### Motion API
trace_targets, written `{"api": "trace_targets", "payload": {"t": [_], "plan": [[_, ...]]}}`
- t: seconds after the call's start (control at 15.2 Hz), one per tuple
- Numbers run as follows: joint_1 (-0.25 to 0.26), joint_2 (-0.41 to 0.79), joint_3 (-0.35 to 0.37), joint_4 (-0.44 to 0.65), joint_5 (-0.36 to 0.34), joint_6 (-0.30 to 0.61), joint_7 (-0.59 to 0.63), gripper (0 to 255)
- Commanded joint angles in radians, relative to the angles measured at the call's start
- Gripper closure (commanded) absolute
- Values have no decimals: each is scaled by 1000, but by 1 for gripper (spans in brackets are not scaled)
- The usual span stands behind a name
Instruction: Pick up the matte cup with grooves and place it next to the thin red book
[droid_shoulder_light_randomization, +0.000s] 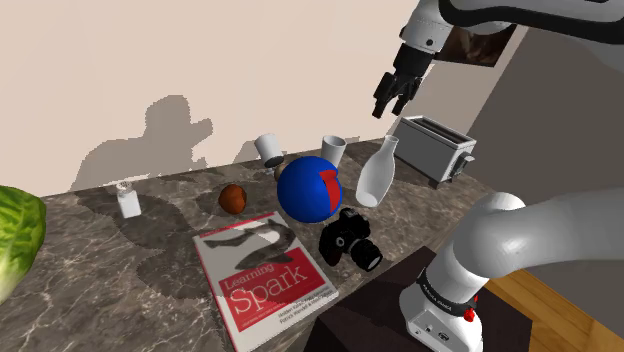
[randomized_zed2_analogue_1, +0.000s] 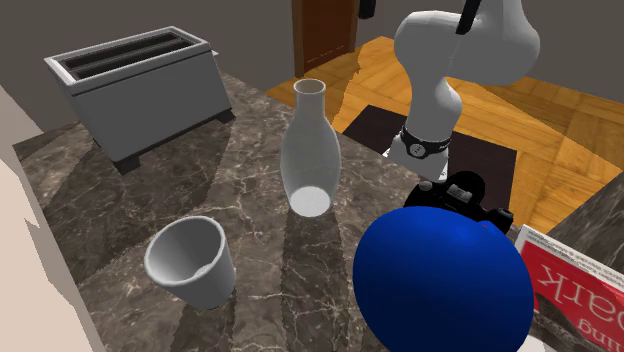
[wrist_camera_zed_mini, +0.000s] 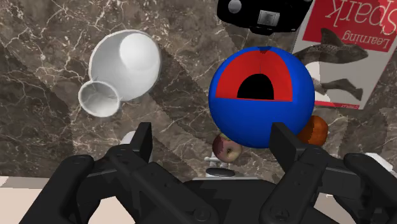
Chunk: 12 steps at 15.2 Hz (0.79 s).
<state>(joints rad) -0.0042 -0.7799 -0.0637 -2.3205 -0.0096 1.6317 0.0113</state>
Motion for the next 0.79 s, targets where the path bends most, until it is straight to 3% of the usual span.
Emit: {"api": "trace_targets", "payload": {"t": [0.0,0.73], "plan": [[0,0,0,0,0,0,0,0],[-26,339,-140,52,-13,245,-123,0]]}}
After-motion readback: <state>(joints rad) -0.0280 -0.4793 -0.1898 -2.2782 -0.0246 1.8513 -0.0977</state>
